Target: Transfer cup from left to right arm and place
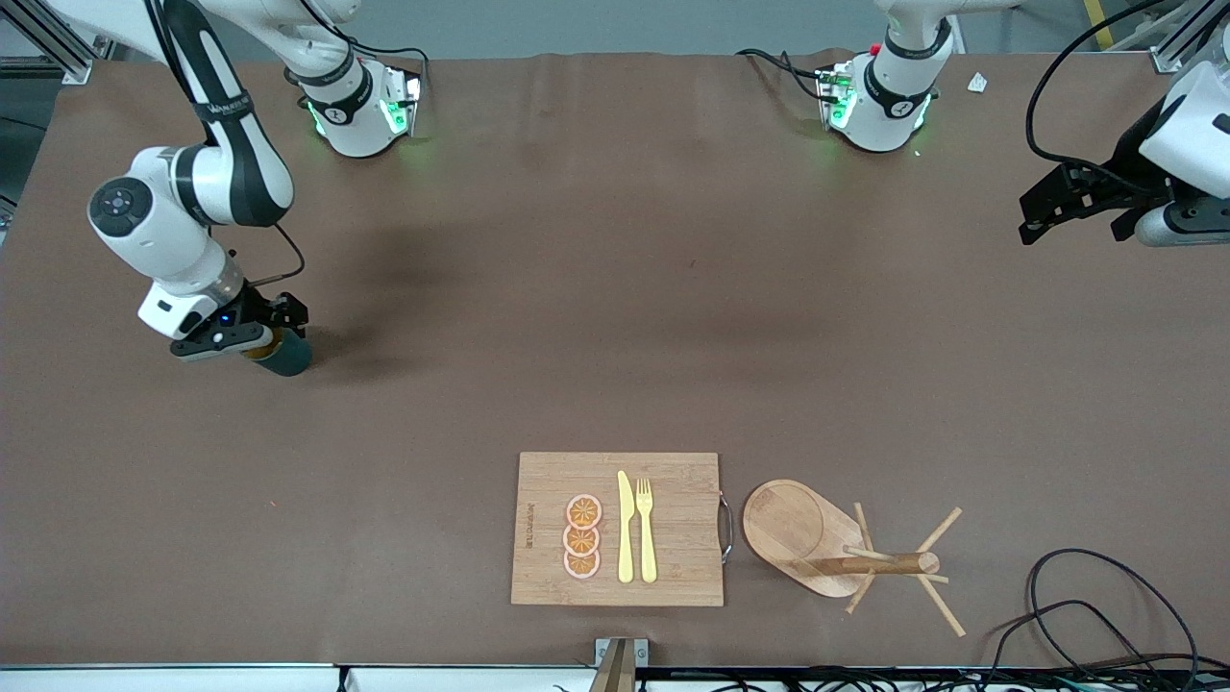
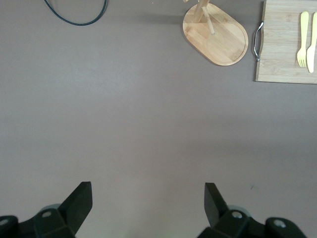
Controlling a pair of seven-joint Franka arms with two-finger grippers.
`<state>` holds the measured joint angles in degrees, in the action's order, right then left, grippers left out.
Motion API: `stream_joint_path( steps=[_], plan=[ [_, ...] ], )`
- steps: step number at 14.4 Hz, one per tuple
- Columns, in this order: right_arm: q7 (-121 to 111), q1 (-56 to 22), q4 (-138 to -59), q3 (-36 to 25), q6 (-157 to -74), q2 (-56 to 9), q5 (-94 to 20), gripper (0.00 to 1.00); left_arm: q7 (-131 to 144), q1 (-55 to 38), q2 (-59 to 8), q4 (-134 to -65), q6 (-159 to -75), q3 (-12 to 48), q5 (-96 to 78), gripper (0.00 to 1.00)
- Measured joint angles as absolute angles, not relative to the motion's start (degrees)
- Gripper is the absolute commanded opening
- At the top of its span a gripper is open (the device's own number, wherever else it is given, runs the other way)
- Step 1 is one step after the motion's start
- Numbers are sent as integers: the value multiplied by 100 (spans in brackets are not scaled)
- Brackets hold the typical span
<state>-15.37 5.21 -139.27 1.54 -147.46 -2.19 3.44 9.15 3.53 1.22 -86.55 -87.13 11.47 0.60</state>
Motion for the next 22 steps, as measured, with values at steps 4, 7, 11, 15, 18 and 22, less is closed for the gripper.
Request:
stream_joint_path(
  steps=[4,7,11,15,18,22],
  plan=[
    [-1545,522,-13120,140,-12859,339,-421,100,914,362,122,-8627,-8713,1139,66,100],
    [-1390,580,-11987,89,-11401,477,-483,100,914,362,122,-8620,-8712,1140,67,100],
    [-920,643,-10781,94,-10324,479,-484,100,914,362,123,-8604,-8711,1148,124,100],
    [-725,641,-10139,124,-9859,465,-407,100,910,354,123,-8600,-8706,1161,148,100],
    [-666,622,-9680,151,-9370,464,-246,100,894,336,123,-8600,-8696,1199,148,100],
    [-617,616,-9305,167,-9096,458,-213,100,669,314,122,-8600,-8614,1306,148,100]
  ],
)
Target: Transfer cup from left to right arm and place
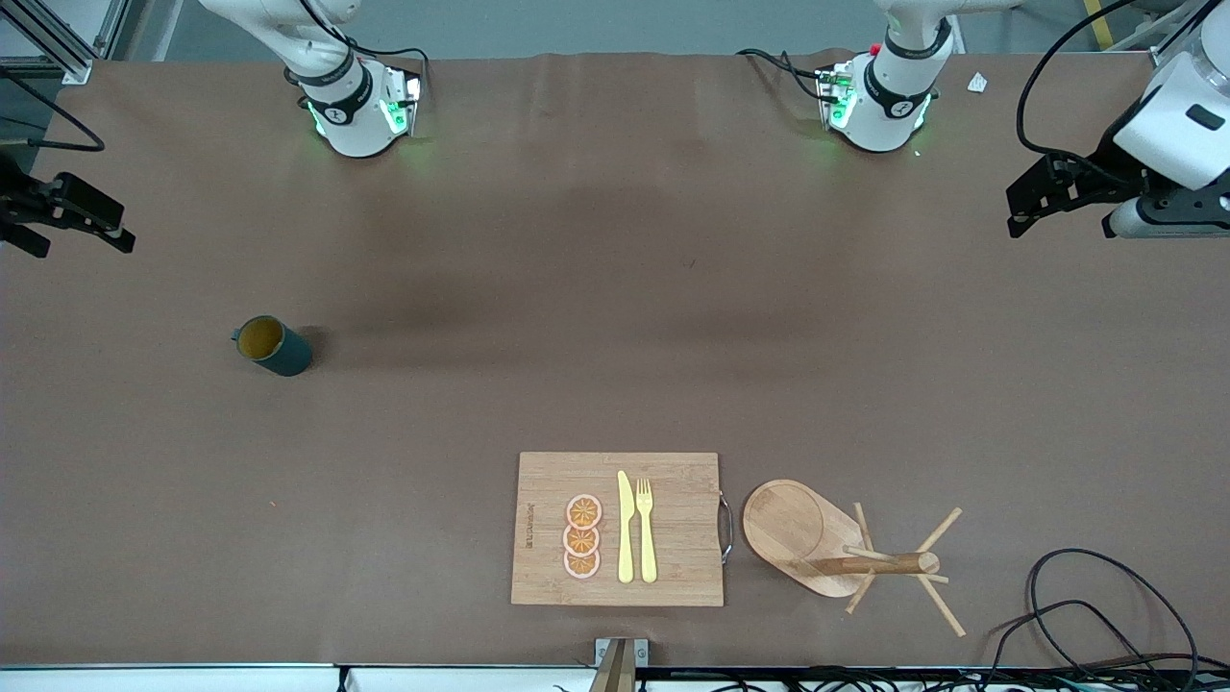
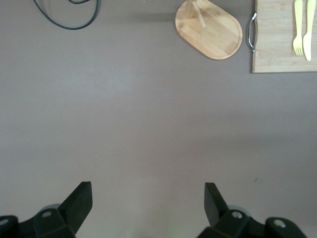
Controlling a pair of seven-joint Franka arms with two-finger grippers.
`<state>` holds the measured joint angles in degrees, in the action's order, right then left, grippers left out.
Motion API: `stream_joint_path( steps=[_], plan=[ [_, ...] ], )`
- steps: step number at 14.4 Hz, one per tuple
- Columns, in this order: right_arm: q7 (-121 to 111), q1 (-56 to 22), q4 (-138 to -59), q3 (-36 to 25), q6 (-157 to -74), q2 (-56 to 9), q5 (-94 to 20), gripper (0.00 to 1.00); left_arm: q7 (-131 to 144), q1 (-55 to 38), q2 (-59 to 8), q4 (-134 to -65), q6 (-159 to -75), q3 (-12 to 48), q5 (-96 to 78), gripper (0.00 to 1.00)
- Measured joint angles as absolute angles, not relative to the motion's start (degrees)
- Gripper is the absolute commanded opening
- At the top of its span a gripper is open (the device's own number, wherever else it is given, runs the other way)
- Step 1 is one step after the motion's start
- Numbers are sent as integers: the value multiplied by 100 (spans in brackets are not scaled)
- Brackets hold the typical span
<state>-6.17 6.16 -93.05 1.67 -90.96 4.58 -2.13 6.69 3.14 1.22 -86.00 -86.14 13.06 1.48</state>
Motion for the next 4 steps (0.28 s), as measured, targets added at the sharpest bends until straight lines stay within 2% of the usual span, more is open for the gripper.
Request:
stream_joint_path(
  steps=[4],
  plan=[
    [-583,621,-9142,159,-9081,420,-188,100,615,307,117,-8601,-8611,1313,148,100]
  ],
)
